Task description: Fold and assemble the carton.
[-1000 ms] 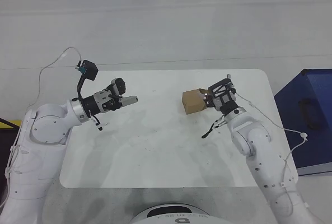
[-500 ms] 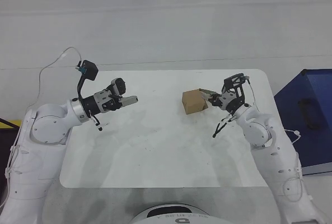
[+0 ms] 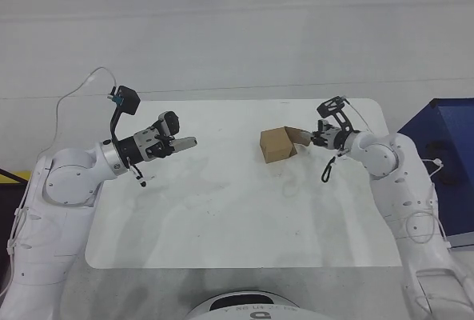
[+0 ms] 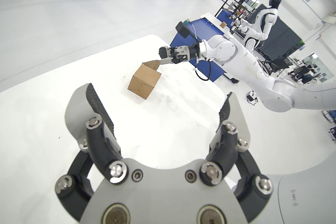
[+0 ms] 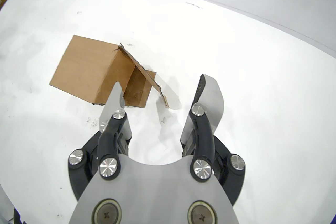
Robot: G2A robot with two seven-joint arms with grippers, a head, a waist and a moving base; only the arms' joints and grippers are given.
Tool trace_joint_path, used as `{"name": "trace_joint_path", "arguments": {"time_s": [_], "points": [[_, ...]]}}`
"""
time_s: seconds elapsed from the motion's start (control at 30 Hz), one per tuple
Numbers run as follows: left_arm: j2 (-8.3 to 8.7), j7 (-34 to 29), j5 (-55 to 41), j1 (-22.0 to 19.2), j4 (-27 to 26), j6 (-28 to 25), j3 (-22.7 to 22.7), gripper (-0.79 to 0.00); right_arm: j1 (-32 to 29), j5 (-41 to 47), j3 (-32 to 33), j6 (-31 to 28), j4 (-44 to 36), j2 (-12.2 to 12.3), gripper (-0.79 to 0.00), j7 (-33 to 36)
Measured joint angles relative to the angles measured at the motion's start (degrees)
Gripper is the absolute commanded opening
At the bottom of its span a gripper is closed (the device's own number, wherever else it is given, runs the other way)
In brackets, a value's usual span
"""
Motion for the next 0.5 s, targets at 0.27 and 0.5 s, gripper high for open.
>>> {"name": "trace_joint_path", "arguments": {"time_s": [0.27, 0.5], "points": [[0.00, 0.00, 0.00, 0.00, 0.00, 0.00, 0.00, 0.000, 5.80, -0.07, -4.65, -1.74, 11.00, -0.81, -0.594, -2.00], [0.00, 0.00, 0.00, 0.00, 0.00, 0.00, 0.00, 0.000, 6.27, 3.58, -3.94, -7.84, 14.50, -0.34, -0.785, -3.18]]}}
